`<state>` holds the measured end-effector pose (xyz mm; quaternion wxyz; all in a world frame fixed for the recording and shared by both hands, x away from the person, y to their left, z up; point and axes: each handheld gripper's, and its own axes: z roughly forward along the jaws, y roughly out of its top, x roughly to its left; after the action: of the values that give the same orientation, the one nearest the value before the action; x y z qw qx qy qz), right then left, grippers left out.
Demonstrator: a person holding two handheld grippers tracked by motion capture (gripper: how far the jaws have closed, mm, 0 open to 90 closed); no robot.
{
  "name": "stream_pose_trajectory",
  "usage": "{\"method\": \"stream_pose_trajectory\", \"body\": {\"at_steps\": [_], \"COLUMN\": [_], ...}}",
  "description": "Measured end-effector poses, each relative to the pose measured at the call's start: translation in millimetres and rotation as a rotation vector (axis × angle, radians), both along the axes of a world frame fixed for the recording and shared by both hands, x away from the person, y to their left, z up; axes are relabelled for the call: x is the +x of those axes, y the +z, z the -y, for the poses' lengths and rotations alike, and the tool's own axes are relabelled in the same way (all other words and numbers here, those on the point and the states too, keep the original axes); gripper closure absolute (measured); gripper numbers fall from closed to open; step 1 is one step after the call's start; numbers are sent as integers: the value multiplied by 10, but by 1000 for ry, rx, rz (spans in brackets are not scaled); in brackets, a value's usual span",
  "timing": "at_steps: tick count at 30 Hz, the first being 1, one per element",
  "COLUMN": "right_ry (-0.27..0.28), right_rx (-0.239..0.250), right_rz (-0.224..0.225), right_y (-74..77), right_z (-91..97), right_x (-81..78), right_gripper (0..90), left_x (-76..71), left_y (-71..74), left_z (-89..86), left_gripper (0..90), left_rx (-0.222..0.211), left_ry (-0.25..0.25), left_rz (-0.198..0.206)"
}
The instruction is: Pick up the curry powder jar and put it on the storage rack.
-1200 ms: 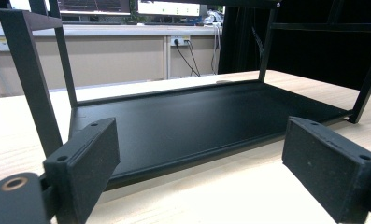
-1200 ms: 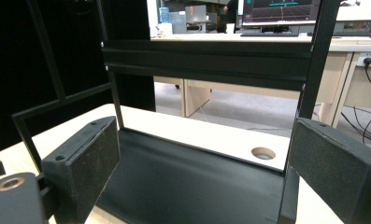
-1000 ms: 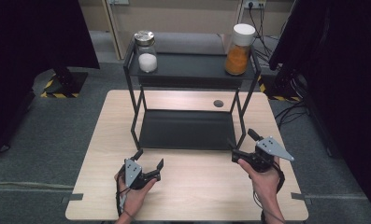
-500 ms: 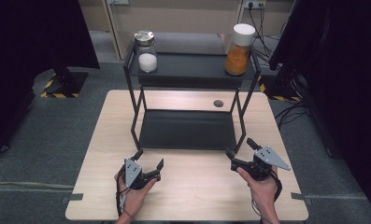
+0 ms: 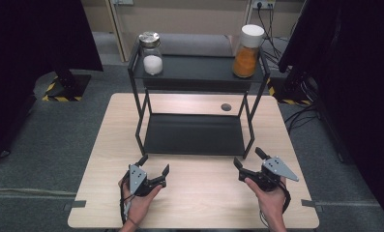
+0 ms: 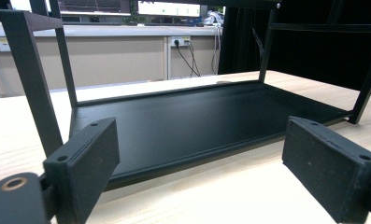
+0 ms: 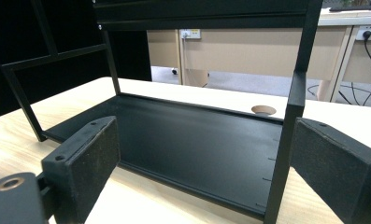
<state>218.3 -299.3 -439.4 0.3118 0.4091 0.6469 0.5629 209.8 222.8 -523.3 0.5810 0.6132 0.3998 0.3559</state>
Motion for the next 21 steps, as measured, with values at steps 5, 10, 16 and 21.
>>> {"method": "stream_pose_trajectory", "body": {"at_steps": [5, 10, 16, 21], "right_ry": [-2, -5, -5, -7], "right_rx": [-3, -7, -19, -22], "right_rz": [-8, -11, -23, -31], "right_y": [-46, -93, -141, -184], "right_z": [2, -3, -7, 1], "right_x": [-20, -43, -59, -76], "right_gripper": [90, 90, 90, 90], "left_x": [-1, 0, -3, -4], "left_y": [-1, 0, -4, -4], "left_z": [0, 1, 1, 3], "left_gripper": [105, 105, 105, 105], "left_rx": [0, 1, 0, 1], "left_ry": [0, 0, 0, 0], "left_rz": [1, 1, 3, 3]}}
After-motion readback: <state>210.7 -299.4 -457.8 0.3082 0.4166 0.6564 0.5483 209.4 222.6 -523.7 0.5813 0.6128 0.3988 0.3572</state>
